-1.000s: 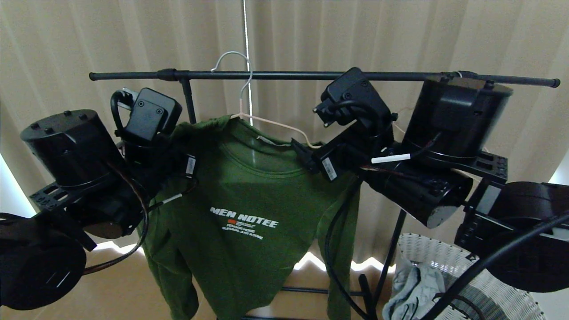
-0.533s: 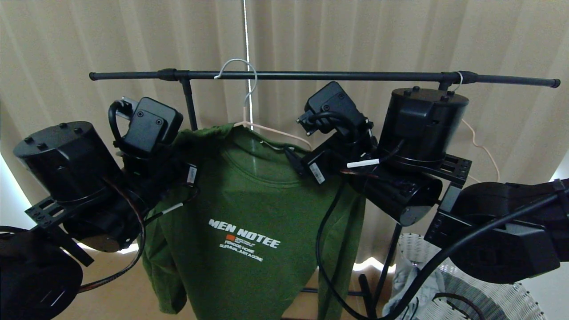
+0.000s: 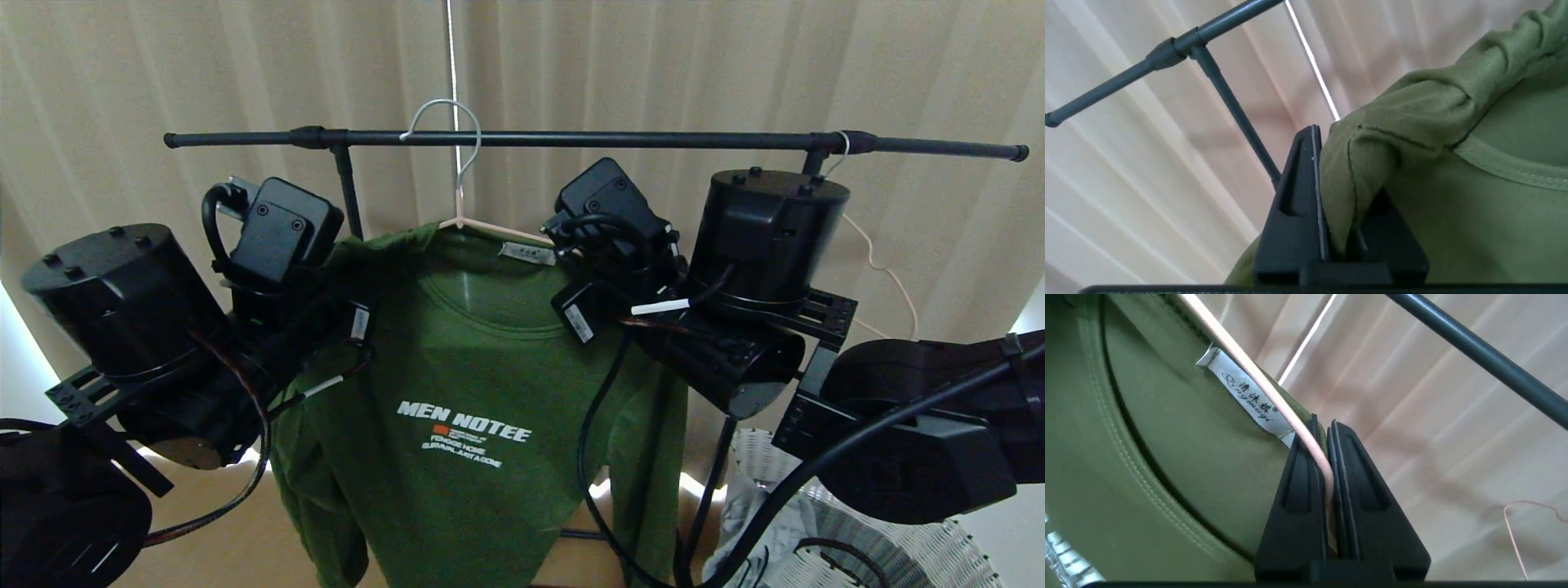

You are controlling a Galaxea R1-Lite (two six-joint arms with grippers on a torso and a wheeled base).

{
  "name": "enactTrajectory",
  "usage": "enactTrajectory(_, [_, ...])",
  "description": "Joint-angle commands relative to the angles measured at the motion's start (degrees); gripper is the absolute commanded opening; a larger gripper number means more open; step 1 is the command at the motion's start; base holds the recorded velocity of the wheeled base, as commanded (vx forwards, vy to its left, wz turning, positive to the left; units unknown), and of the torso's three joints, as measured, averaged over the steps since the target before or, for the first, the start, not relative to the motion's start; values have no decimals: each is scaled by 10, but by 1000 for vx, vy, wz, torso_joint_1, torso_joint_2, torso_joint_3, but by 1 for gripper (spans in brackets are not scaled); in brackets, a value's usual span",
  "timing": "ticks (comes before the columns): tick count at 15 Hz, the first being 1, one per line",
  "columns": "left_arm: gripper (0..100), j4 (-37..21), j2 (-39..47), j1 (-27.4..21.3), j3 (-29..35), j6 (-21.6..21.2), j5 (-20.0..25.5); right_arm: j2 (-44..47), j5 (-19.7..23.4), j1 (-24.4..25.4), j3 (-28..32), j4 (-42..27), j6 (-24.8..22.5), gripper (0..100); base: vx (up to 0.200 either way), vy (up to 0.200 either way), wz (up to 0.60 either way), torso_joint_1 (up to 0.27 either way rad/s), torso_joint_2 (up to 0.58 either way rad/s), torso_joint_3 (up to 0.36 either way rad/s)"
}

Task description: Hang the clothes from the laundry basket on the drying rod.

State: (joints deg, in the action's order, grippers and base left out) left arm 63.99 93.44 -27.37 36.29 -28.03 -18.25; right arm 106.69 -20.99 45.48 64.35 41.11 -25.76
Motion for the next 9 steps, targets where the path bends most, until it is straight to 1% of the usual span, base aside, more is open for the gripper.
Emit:
enactTrajectory(1, [0, 2, -1, -1, -1, 0, 0, -1, 0, 0, 0, 1, 0, 0, 0, 0, 0, 0, 0, 0])
enactTrajectory(4, [0, 11, 0, -1, -9, 1, 1, -2, 0, 0, 0, 3, 1, 0, 0, 0, 0, 0, 0, 0])
enactTrajectory(5, [100, 12, -1, -1, -13, 2, 2, -3, 0, 0, 0, 3, 1, 0, 0, 0, 0, 0, 0, 0])
enactTrajectory(9, [100, 11, -18, -1, -32, 4, 23, -13, 0, -3, -5, 4, 2, 0, 0, 0, 0, 0, 0, 0])
